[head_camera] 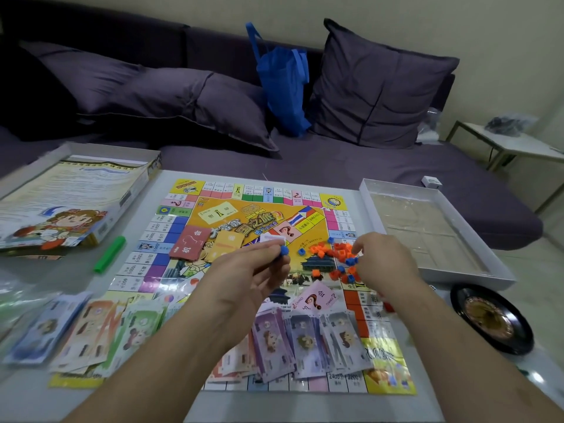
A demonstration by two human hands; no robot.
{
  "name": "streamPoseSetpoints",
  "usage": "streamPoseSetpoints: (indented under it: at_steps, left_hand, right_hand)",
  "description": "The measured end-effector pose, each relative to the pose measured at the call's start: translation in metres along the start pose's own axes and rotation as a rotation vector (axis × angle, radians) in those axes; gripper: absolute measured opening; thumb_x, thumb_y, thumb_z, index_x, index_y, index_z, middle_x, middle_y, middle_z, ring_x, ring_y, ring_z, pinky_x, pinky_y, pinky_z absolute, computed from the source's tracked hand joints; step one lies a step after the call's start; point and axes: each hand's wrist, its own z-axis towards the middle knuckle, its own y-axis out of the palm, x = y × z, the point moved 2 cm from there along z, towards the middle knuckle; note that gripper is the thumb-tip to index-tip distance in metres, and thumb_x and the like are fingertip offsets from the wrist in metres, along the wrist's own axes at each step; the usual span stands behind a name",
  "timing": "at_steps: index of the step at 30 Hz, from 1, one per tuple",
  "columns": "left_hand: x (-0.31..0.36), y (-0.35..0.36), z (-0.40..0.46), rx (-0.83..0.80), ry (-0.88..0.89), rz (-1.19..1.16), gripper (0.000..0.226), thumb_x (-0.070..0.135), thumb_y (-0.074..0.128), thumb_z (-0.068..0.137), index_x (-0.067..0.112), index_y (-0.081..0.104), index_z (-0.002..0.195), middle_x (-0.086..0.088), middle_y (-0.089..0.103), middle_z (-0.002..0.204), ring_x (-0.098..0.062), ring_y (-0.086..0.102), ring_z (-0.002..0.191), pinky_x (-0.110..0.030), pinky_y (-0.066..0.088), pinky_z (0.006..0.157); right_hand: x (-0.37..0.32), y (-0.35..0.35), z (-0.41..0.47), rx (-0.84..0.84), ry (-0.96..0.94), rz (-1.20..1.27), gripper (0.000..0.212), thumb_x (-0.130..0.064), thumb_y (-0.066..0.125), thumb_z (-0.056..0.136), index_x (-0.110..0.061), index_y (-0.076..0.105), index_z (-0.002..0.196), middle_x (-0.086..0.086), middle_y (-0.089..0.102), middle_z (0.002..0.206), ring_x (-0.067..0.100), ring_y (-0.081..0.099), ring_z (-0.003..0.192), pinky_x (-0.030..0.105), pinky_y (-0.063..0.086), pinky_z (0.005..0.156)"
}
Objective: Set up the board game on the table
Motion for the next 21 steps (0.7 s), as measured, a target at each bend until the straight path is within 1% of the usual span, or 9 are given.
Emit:
streamPoseSetpoints:
  at_steps: [1,3,5,9,13,14,18,19,21]
  left_hand:
    - [0.000,0.000,0.001,0.000,-0.002,-0.007,0.016,-0.001,0.067,0.095,-0.008,0.075,0.107,-0.020,0.076,0.091,-0.023,0.075,0.077,-0.026,0.063,0.065]
    - [-0.001,0.000,0.002,0.002,-0.004,-0.013,0.017,0.000,0.068,0.094,-0.009,0.074,0.107,-0.019,0.076,0.088,-0.024,0.075,0.076,-0.027,0.063,0.065]
    - [-0.001,0.000,0.002,0.007,-0.007,-0.012,0.015,0.000,0.068,0.093,-0.009,0.075,0.104,-0.020,0.076,0.087,-0.024,0.075,0.075,-0.027,0.064,0.065]
    - [0.000,-0.004,0.003,0.000,0.000,-0.005,0.014,-0.001,0.069,0.093,-0.009,0.076,0.103,-0.021,0.076,0.089,-0.024,0.075,0.077,-0.027,0.063,0.065]
    - [0.003,-0.006,0.002,-0.004,0.009,-0.004,0.014,-0.005,0.067,0.093,-0.008,0.076,0.104,-0.022,0.075,0.095,-0.026,0.075,0.081,-0.026,0.062,0.067]
    - [0.004,-0.006,0.002,-0.007,0.014,-0.001,0.014,-0.006,0.067,0.093,-0.008,0.076,0.104,-0.023,0.075,0.096,-0.026,0.075,0.082,-0.026,0.062,0.067]
    - [0.006,-0.004,-0.001,-0.023,0.028,0.011,0.016,-0.008,0.067,0.092,-0.008,0.075,0.105,-0.027,0.076,0.106,-0.025,0.075,0.083,-0.026,0.062,0.068]
    - [0.006,-0.003,-0.001,-0.024,0.030,0.015,0.017,-0.008,0.067,0.092,-0.008,0.075,0.107,-0.027,0.076,0.108,-0.025,0.074,0.083,-0.026,0.063,0.068]
    - [0.005,-0.002,-0.001,-0.020,0.034,0.026,0.018,-0.008,0.067,0.093,-0.010,0.073,0.109,-0.028,0.076,0.106,-0.024,0.074,0.081,-0.026,0.063,0.068]
  right_hand:
    - [-0.001,0.004,0.003,0.009,-0.005,-0.006,0.015,-0.022,0.070,0.094,-0.025,0.071,0.109,0.004,0.073,0.107,0.023,0.067,0.089,0.038,0.061,0.079]
    - [-0.005,0.012,0.007,0.014,-0.006,0.007,0.011,-0.033,0.071,0.094,-0.025,0.069,0.101,0.002,0.073,0.098,0.022,0.066,0.083,0.037,0.061,0.076]
    - [-0.008,0.020,0.011,0.009,-0.001,0.032,0.011,-0.029,0.074,0.092,-0.025,0.067,0.097,0.001,0.069,0.093,0.021,0.065,0.080,0.037,0.061,0.073]
    - [-0.013,0.025,0.012,0.005,-0.010,0.085,0.010,-0.015,0.075,0.090,-0.020,0.068,0.096,0.004,0.068,0.096,0.022,0.064,0.082,0.033,0.055,0.066]
    - [-0.013,0.019,0.012,0.097,-0.044,0.134,0.016,-0.009,0.072,0.088,-0.024,0.068,0.087,0.001,0.071,0.096,0.021,0.065,0.083,0.038,0.062,0.073]
    - [-0.014,0.015,0.012,0.122,-0.065,0.179,0.018,-0.009,0.072,0.088,-0.026,0.069,0.088,0.000,0.071,0.098,0.019,0.065,0.084,0.037,0.061,0.072]
    - [-0.028,-0.009,-0.003,0.144,-0.247,0.474,0.012,-0.014,0.078,0.091,-0.025,0.076,0.096,-0.007,0.069,0.099,0.003,0.063,0.084,0.012,0.045,0.066]
    - [-0.033,-0.016,-0.012,0.156,-0.305,0.531,0.012,-0.016,0.080,0.091,-0.026,0.076,0.096,-0.010,0.068,0.098,0.002,0.064,0.084,0.010,0.046,0.067]
    - [-0.043,-0.028,-0.030,0.199,-0.428,0.630,0.012,-0.017,0.082,0.089,-0.026,0.077,0.096,-0.013,0.068,0.097,0.002,0.065,0.085,0.011,0.051,0.069]
